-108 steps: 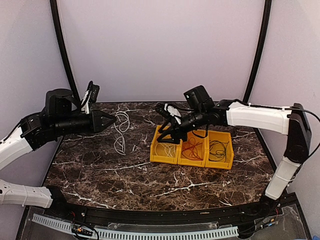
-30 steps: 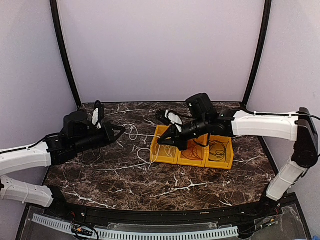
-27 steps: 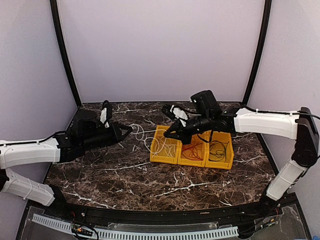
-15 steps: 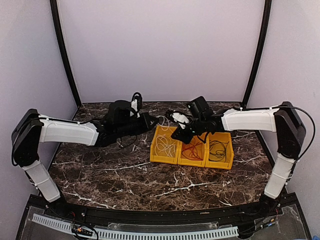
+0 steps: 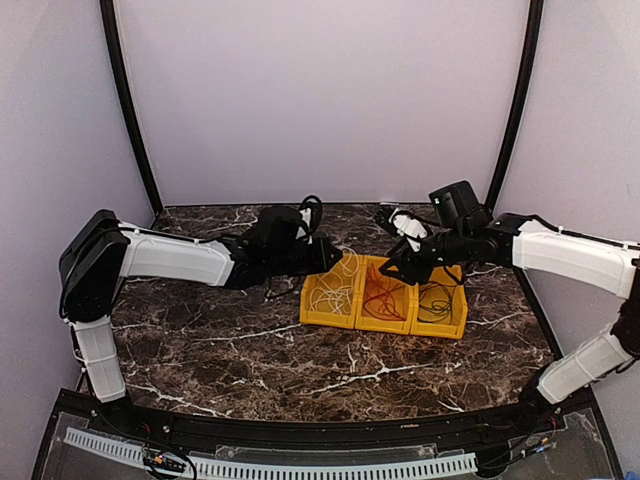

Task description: Untangle the cables

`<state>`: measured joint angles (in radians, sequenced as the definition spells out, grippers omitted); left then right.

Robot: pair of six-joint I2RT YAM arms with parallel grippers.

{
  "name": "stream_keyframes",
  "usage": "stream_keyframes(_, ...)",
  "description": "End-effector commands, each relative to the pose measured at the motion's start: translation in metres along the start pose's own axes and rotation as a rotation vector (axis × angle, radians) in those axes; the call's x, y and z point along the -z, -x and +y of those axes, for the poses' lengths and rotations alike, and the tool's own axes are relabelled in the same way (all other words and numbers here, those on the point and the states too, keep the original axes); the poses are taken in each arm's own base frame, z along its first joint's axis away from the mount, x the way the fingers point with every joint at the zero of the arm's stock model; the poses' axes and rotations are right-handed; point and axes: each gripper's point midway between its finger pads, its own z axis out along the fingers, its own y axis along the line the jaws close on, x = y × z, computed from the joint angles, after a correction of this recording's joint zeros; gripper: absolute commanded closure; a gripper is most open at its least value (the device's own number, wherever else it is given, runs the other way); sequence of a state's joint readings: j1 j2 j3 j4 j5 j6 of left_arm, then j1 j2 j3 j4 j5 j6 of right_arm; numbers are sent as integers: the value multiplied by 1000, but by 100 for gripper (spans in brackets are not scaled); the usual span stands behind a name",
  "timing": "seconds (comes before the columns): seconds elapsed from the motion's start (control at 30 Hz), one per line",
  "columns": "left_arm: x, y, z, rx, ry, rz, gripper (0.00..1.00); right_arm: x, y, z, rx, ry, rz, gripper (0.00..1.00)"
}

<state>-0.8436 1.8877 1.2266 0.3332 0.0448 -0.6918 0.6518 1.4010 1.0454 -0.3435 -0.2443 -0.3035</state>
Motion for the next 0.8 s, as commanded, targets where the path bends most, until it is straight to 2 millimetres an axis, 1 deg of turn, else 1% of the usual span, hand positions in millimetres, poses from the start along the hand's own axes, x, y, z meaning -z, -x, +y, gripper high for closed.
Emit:
stream_keyframes(0.0, -7, -5, 4, -50, 67, 58, 100, 15, -24, -14, -29, -31, 31, 52)
stream_keyframes(0.07, -12, -12, 14, -62, 133, 94, 100, 24, -27, -22, -50, -53, 13, 52)
stream_keyframes(0.17, -16, -17, 23, -92, 211, 154, 100, 35, -31, -35, -80, -89, -15, 52)
stream_keyframes(0.27, -23, -17, 31, -127, 287, 212, 100, 47, -39, -52, -135, -131, -46, 52)
stream_keyframes(0.37, -25, -20, 28, -147, 295, 262, 100, 64, -45, -74, -202, -173, -85, 52)
stream_keyframes(0.47, -20, -14, 23, -166, 306, 292, 97, 88, -47, -102, -266, -238, -136, 51)
stream_keyframes(0.53, -15, -5, 20, -182, 328, 295, 93, 102, -47, -119, -300, -287, -165, 49)
stream_keyframes(0.6, -9, 1, 17, -203, 342, 303, 83, 115, -46, -135, -336, -328, -196, 47)
stream_keyframes(0.63, -7, 4, 16, -208, 348, 303, 81, 120, -45, -141, -353, -344, -212, 46)
stream_keyframes(0.67, -3, 7, 14, -219, 352, 309, 76, 125, -43, -147, -369, -354, -226, 46)
stream_keyframes(0.77, 8, 17, 10, -240, 362, 291, 67, 133, -39, -154, -390, -358, -246, 45)
